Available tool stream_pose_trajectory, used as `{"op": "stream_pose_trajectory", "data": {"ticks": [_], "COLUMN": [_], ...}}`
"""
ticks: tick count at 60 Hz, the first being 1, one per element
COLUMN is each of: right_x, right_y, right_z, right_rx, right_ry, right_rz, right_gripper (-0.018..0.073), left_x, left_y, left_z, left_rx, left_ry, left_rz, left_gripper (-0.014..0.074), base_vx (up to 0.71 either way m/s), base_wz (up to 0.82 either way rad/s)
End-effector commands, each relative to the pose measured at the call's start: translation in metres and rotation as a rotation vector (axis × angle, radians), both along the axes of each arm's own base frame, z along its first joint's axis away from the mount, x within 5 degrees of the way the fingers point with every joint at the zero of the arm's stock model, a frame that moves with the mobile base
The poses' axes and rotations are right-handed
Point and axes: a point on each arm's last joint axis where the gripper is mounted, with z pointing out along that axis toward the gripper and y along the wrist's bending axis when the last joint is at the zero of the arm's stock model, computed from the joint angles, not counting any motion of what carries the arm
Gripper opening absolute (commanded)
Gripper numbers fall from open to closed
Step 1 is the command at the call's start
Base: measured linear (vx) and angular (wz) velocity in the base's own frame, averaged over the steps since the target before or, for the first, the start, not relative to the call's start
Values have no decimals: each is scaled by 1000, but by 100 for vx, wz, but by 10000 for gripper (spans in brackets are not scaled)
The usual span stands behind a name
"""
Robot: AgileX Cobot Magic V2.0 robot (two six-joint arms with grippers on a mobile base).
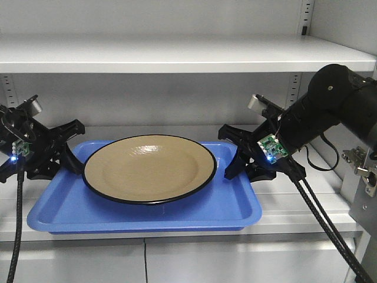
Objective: Place disk in tray to left cabinet
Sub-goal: 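Hold the tray while the base turns to face the open cabinet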
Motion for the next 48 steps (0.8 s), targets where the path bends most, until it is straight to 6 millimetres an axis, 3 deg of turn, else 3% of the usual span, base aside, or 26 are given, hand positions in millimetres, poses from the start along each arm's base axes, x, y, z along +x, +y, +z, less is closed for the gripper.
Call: {"op": "stream_pose_trajectory", "data": {"ticks": [1,48], "right_x": [-23,-23], "right_y": [16,16], "right_z": [47,47], "right_rx": [179,179], "right_ry": [-101,-101], "right_rz": [53,53], "right_gripper": [-6,-6], "left_x": [-22,-22], "left_y": [-25,-25], "left_z": [45,45], "left_rx": [-186,-186], "left_ry": [-89,-89], "left_rz": [-54,-54], "left_gripper": [-1,-1], "base_vx": [8,3], "base_wz": [-5,-3]}}
